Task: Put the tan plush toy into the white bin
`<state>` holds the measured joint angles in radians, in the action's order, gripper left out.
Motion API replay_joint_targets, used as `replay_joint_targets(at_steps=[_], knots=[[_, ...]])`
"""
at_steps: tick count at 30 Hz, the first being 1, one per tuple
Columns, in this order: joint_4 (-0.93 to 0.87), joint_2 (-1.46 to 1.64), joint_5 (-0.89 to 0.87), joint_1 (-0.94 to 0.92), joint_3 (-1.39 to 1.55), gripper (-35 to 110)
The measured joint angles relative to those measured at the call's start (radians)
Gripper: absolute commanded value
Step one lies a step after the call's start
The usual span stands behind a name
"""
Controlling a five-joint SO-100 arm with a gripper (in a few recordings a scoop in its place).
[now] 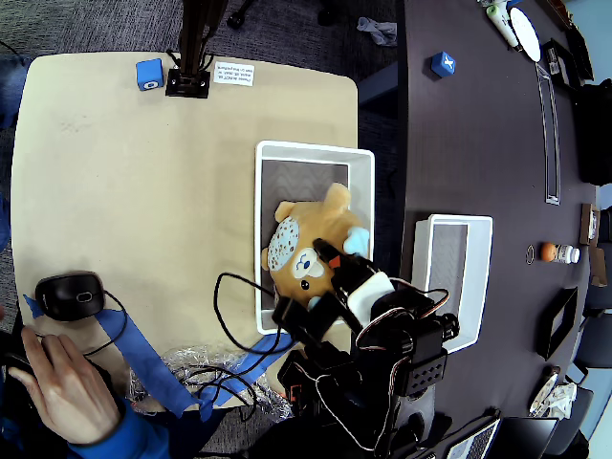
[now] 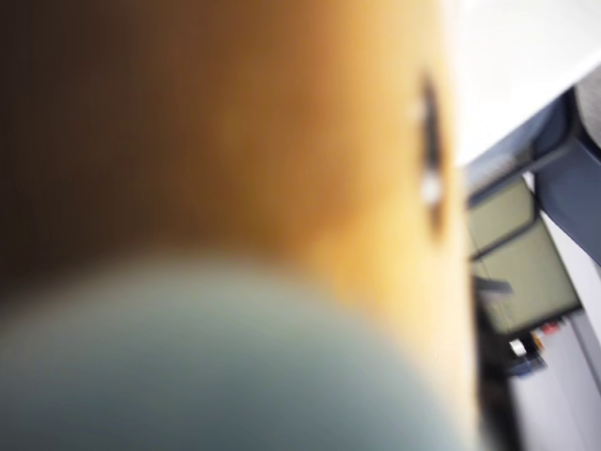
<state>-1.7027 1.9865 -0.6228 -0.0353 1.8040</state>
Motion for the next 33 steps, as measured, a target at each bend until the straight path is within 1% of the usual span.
replay_joint_targets(at_steps=[8,14,26,33], knots=[[-0.020,0.043,0.000,0.002,-0.021,75],[-0.031,0.118,-0.008,-0.038,-0.041,84],[-0.032,0.357,-0.008,-0.212,-0.041,85],[-0.032,0.528,-0.008,-0.428,-0.041,85]])
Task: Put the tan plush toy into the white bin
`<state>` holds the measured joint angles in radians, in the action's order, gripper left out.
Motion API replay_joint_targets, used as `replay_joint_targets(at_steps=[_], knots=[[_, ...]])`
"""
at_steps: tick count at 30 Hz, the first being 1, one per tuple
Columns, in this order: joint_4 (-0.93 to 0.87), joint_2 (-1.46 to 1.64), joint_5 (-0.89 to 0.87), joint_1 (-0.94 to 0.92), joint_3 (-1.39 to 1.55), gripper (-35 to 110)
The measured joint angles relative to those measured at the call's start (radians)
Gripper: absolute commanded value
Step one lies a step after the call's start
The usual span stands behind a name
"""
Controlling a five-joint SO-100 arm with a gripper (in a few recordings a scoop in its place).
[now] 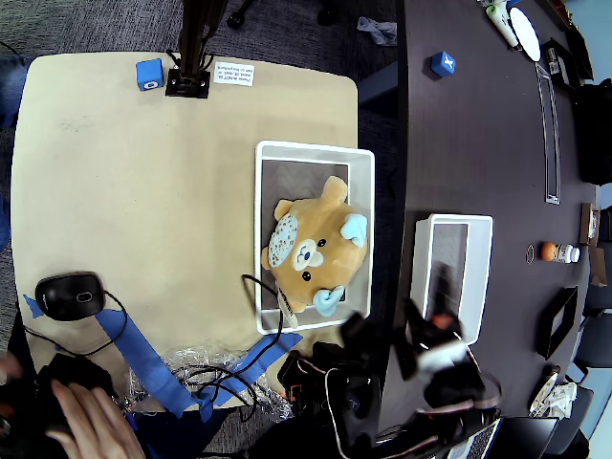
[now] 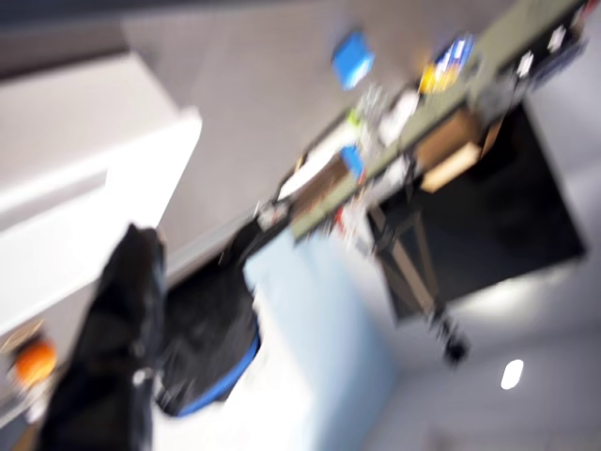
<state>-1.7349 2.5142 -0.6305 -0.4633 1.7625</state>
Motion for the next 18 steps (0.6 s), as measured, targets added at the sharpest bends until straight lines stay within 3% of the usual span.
replay_joint_targets(at_steps=[9,18], knots=[[0.000,0.074,0.052,-0.250,0.000,85],[0.000,0.075,0.436,-0.242,0.000,85]])
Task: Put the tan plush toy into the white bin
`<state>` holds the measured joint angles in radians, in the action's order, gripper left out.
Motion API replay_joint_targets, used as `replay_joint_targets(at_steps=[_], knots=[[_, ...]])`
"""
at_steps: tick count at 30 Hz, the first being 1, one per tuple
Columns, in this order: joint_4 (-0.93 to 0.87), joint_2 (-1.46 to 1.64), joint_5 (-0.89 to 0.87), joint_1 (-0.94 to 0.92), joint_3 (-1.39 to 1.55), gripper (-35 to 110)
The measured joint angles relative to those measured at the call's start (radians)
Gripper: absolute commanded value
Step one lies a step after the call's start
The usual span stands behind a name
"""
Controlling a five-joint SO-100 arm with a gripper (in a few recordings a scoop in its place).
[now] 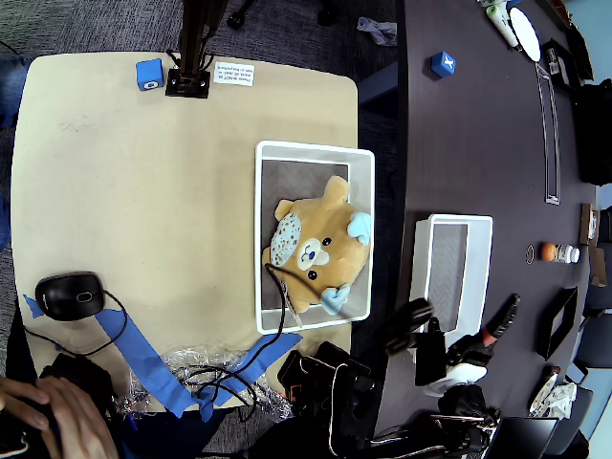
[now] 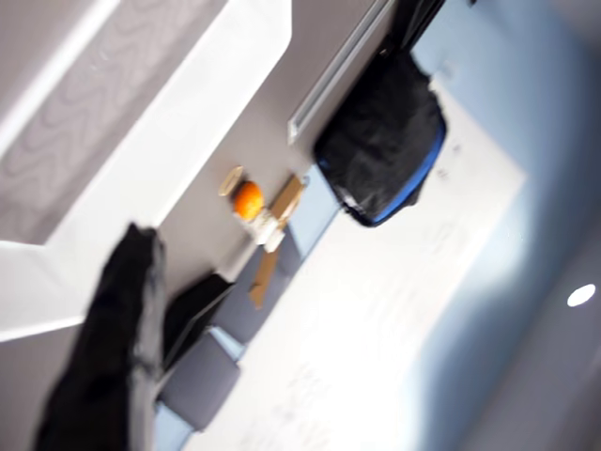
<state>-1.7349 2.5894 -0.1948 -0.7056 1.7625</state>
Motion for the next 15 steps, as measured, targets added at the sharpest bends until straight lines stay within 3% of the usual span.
replay_joint_targets(at_steps=[7,15], knots=[[0.000,0.041,0.204,0.081,0.002,85],[-0.002,0.103,0.256,0.083,0.049,85]])
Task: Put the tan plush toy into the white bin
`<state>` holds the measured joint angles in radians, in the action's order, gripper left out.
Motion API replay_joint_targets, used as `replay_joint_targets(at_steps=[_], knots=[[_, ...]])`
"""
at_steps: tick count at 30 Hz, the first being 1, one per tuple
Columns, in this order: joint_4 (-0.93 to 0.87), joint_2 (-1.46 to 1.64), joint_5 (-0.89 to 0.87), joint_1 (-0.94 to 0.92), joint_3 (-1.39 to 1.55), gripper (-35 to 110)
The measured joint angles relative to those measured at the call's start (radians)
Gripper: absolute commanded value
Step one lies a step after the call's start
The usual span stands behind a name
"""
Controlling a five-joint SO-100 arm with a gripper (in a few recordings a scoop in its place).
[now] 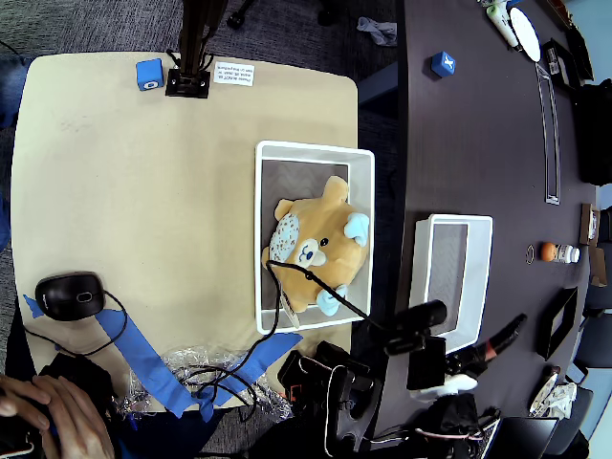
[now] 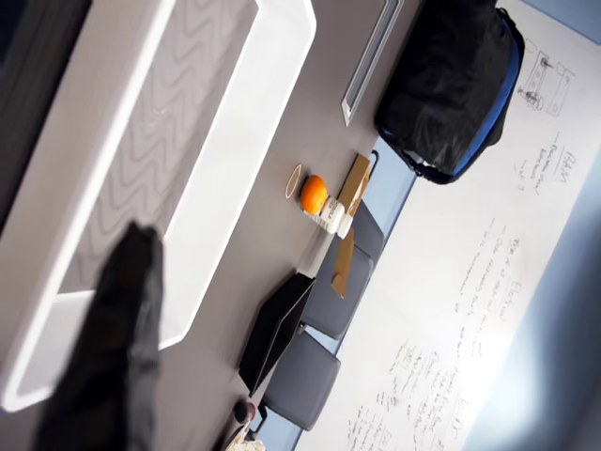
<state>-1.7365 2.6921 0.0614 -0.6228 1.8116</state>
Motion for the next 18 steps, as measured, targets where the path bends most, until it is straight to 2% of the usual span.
replay_joint_targets(at_steps=[18], knots=[[0.000,-0.038,0.000,0.000,0.000,84]])
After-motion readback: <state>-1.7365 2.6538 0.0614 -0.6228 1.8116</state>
